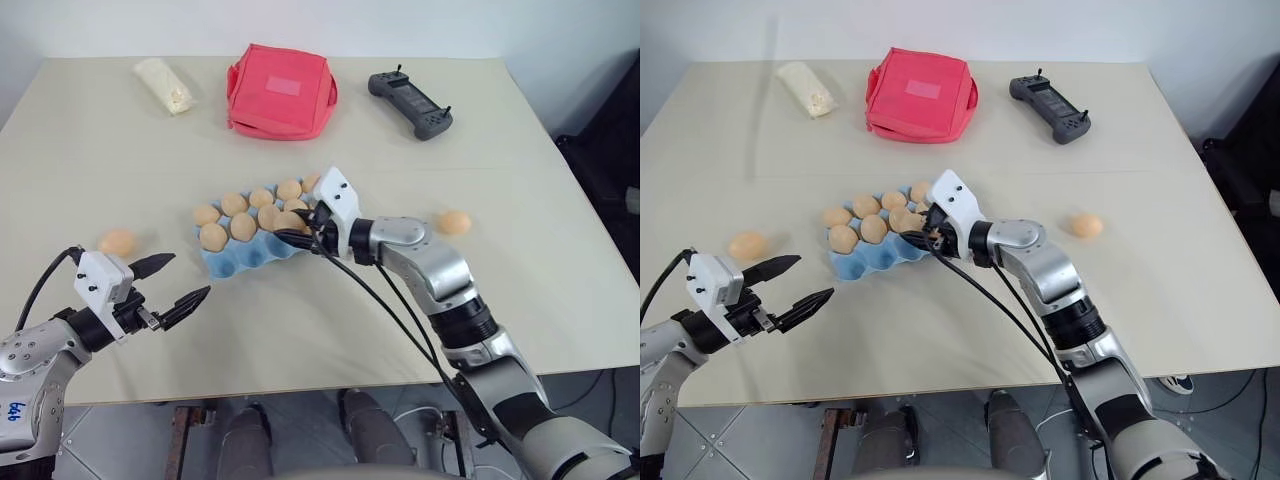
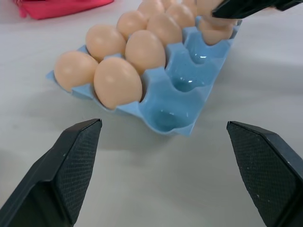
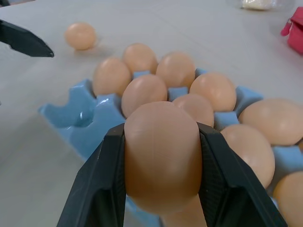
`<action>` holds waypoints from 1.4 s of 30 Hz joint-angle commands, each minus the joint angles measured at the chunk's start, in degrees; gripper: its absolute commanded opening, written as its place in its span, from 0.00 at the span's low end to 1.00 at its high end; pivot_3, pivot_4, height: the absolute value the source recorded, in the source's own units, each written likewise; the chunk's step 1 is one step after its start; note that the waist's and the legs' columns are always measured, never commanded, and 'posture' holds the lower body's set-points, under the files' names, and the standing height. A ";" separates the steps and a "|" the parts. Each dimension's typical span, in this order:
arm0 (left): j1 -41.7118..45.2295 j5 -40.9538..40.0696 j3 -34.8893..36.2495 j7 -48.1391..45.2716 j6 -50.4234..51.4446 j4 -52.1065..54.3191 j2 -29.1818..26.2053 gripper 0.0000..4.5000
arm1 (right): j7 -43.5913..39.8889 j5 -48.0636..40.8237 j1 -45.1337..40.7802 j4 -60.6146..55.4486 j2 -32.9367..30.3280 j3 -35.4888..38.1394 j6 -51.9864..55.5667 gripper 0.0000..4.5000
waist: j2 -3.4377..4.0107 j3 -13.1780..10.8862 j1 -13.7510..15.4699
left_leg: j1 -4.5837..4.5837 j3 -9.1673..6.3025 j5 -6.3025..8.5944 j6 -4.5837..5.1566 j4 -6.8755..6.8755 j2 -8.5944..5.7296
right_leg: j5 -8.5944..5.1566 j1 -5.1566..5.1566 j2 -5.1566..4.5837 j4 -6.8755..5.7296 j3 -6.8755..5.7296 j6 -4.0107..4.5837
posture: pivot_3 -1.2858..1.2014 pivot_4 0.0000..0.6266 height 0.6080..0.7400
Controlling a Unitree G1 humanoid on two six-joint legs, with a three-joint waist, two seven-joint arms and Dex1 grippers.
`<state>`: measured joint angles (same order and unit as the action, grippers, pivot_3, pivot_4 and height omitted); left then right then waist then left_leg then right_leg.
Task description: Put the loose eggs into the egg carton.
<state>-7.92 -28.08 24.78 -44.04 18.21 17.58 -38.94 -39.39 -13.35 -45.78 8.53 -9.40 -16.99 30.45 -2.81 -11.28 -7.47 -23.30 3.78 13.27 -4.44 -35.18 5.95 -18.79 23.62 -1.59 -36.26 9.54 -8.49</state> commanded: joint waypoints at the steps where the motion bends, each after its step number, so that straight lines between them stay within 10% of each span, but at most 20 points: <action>1: -0.77 -1.33 1.96 0.61 -0.51 2.84 0.39 1.00 | 0.23 0.79 -1.54 1.03 1.39 0.73 -2.16 0.35 | 0.00 0.00 -0.37 | 0.00 0.00 0.00 0.00 0.00 0.00 | 0.00 0.00 0.00 -0.01 0.00 0.00 | 0.52 0.24 1.00; 10: -0.81 -1.31 1.69 1.38 -0.50 3.14 0.60 1.00 | -4.07 -0.79 0.28 -5.18 0.90 0.07 0.29 0.99 | 0.00 0.00 -0.81 | 0.00 0.00 0.00 0.00 0.02 0.01 | -0.01 0.03 0.01 -0.06 -0.01 0.01 | 0.52 0.24 1.00; 25: 2.41 -0.83 -0.66 -1.18 -1.03 -0.76 -0.16 1.00 | -11.02 -7.57 8.16 -21.19 -17.64 11.28 6.61 0.99 | -0.01 0.00 -0.30 | -0.02 -0.01 0.03 -0.02 0.05 0.00 | -0.02 -0.01 0.00 0.12 -0.01 0.02 | 0.52 0.24 1.00; 32: 6.14 0.09 -1.31 -3.53 -2.20 -5.76 -1.18 1.00 | -12.04 -9.29 21.47 -24.56 -34.69 24.93 9.86 0.99 | 0.00 0.00 0.15 | -0.01 0.01 0.07 0.03 0.06 -0.01 | -0.03 -0.05 -0.01 0.29 0.03 0.03 | 0.52 0.24 1.00; 42: 7.18 0.44 -0.78 -4.97 -3.55 -8.89 -2.47 1.00 | -12.27 -9.62 41.21 -21.37 -42.21 41.40 9.37 0.99 | 0.00 0.00 0.46 | 0.02 0.03 0.08 0.05 -0.04 -0.03 | -0.14 -0.14 -0.01 0.31 0.10 0.24 | 0.52 0.24 1.00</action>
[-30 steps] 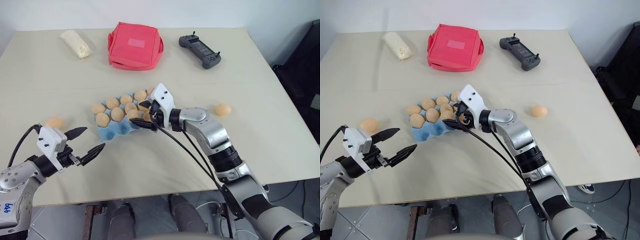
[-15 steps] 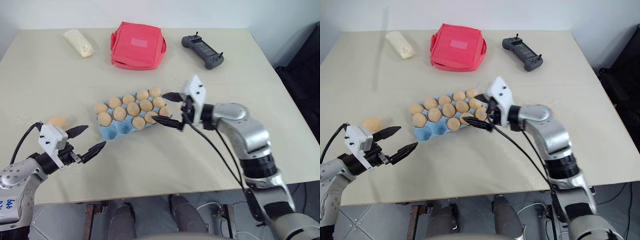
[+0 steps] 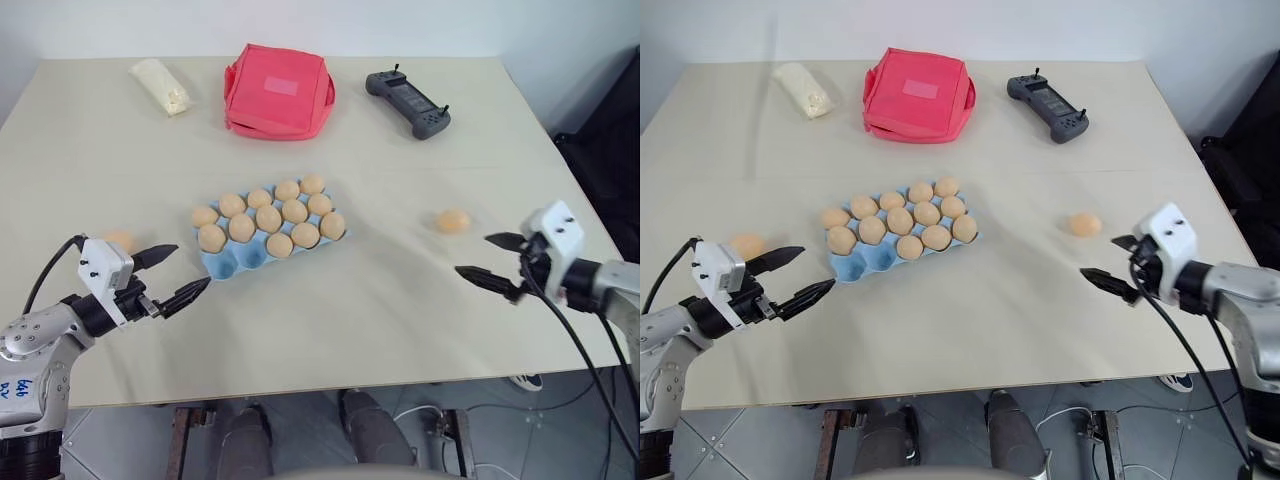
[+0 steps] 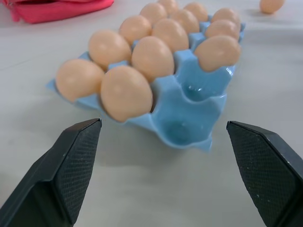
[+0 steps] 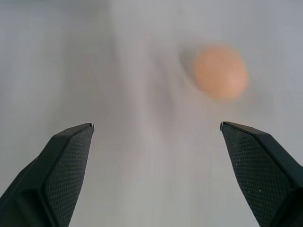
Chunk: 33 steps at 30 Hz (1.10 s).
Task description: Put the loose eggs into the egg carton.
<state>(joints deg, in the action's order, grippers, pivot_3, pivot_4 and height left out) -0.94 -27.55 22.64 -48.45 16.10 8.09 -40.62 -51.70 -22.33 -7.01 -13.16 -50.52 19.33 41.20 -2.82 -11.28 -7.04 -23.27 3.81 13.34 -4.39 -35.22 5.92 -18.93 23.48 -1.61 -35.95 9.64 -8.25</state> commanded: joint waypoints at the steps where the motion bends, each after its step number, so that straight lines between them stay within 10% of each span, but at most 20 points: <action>1: 0.32 -0.07 1.32 -0.57 -1.50 0.43 -0.89 1.00 | 0.34 -0.54 3.53 0.91 -1.08 6.12 -1.54 0.99 | -0.01 0.00 0.10 | 0.00 0.00 -0.02 0.03 0.00 -0.01 | -0.02 -0.01 0.00 0.00 0.01 0.04 | 0.52 0.24 1.00; 33: -2.13 -1.11 2.26 2.31 -0.38 5.72 -0.30 1.00 | 9.11 5.69 -34.62 48.54 17.26 -8.33 -22.25 0.99 | 0.11 -0.06 -1.08 | 0.06 0.04 -0.12 0.05 -0.02 -0.02 | 0.37 -0.05 0.01 -0.05 0.06 -0.52 | 0.52 0.24 1.00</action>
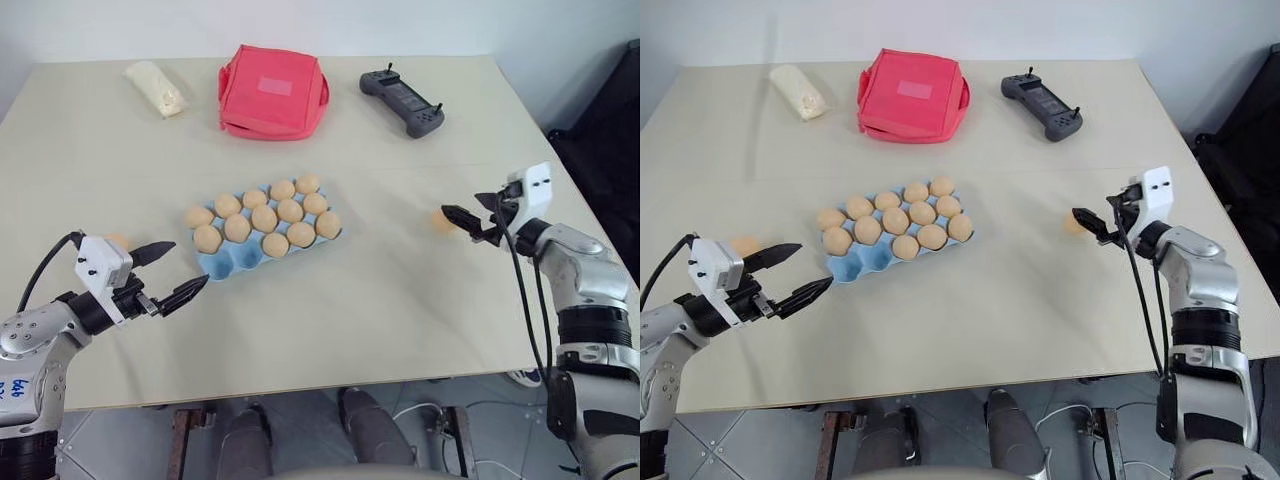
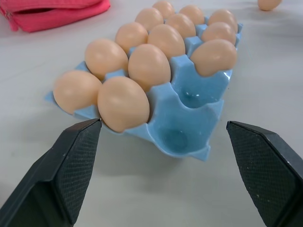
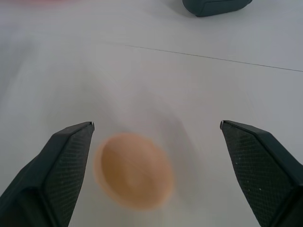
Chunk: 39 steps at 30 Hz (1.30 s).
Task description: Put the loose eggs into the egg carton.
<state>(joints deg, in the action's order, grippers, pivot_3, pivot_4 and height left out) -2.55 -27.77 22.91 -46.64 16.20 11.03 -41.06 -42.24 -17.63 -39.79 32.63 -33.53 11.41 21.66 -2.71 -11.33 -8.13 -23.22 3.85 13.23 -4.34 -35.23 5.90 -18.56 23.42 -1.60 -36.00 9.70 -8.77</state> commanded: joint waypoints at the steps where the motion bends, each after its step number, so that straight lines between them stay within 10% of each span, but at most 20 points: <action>1: -0.73 -0.96 2.05 0.63 -0.49 2.97 0.18 1.00 | -0.33 1.41 -2.31 4.00 0.72 -0.81 -3.27 0.99 | 0.00 0.00 0.02 | 0.00 0.00 0.00 0.00 0.00 0.00 | 0.00 0.00 0.00 0.00 0.00 0.00 | 0.52 0.24 1.00; 11: -2.70 -1.28 3.11 1.53 -0.16 4.64 0.58 1.00 | -0.16 2.32 -1.44 -2.03 1.41 -2.39 -1.62 0.47 | 0.07 -0.03 0.00 | -0.01 0.00 -0.01 -0.01 -0.01 0.00 | 0.01 0.01 0.00 -0.01 0.00 -0.01 | 0.52 0.24 1.00; 24: -2.04 -0.97 2.84 1.82 -0.47 3.94 0.45 1.00 | 0.22 -3.98 -0.70 -36.58 9.68 -12.60 15.49 0.46 | 0.09 -0.03 -0.23 | 0.00 -0.02 -0.01 -0.01 -0.01 0.04 | 0.00 0.07 0.04 -0.12 0.00 0.01 | 0.52 0.24 1.00; 39: -6.65 -0.96 6.61 3.90 -1.11 6.65 1.61 1.00 | 0.59 -0.84 -4.33 -37.65 26.25 -30.47 14.24 0.46 | 0.02 0.00 -0.11 | -0.09 -0.02 0.02 -0.05 0.04 0.06 | -0.07 0.20 0.02 -0.17 -0.10 0.13 | 0.52 0.24 1.00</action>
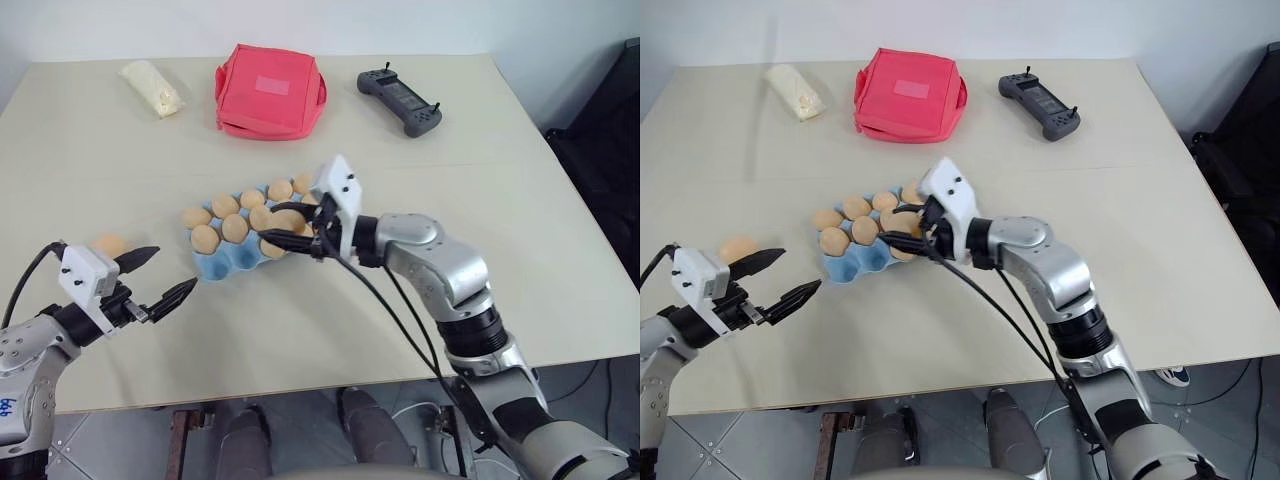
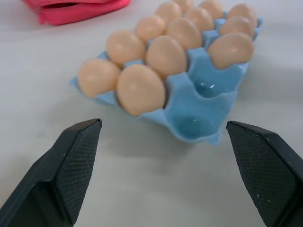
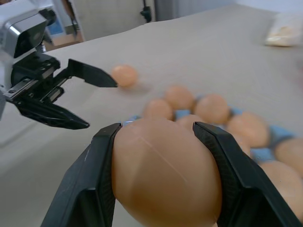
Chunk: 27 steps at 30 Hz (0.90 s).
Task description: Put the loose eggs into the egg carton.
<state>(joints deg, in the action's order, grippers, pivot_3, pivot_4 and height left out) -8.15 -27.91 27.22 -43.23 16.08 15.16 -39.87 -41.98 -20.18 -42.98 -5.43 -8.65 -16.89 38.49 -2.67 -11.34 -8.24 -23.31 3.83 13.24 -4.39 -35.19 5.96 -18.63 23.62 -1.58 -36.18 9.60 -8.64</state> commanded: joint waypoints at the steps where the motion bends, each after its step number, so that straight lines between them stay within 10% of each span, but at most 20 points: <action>1: -1.37 -0.83 2.46 0.58 -0.97 2.78 0.56 1.00 | 0.74 2.52 -1.48 1.53 2.35 -3.06 -3.37 0.46 | -0.02 0.01 0.00 | 0.00 0.00 0.00 0.00 0.00 0.00 | 0.00 0.00 0.00 -0.01 -0.01 0.01 | 0.52 0.24 1.00; 18: -1.49 -0.41 2.00 1.50 -1.00 3.31 1.37 1.00 | 6.46 11.74 -6.42 19.08 14.47 -4.82 -14.78 0.46 | -0.09 0.05 -1.79 | 0.00 -0.02 0.01 -0.08 0.05 0.03 | -0.04 0.06 0.00 -0.10 -0.09 0.08 | 0.52 0.24 1.00; 24: -0.59 -0.16 1.34 1.69 -1.01 2.87 1.40 1.00 | 4.38 10.21 -5.35 15.44 14.18 -4.74 -13.21 0.98 | -0.09 0.05 -2.25 | 0.00 -0.02 0.01 -0.08 0.07 0.04 | -0.05 0.06 0.00 -0.11 -0.10 0.09 | 0.52 0.24 1.00; 27: -0.37 -0.12 1.13 1.71 -0.96 2.80 1.40 1.00 | 3.88 9.35 -5.44 13.46 13.49 -3.43 -12.46 1.00 | -0.09 0.05 -2.62 | 0.00 -0.03 0.01 -0.08 0.08 0.04 | -0.05 0.06 0.00 -0.11 -0.10 0.09 | 0.52 0.24 1.00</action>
<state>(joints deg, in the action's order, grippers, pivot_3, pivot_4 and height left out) -8.88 -27.85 28.04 -41.65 16.08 17.22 -38.73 -37.55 -9.60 -48.01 11.31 4.77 -21.93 26.08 -2.76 -11.28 -10.86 -23.31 3.80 13.25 -4.47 -35.11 6.00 -18.68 23.69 -1.57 -36.28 9.50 -8.55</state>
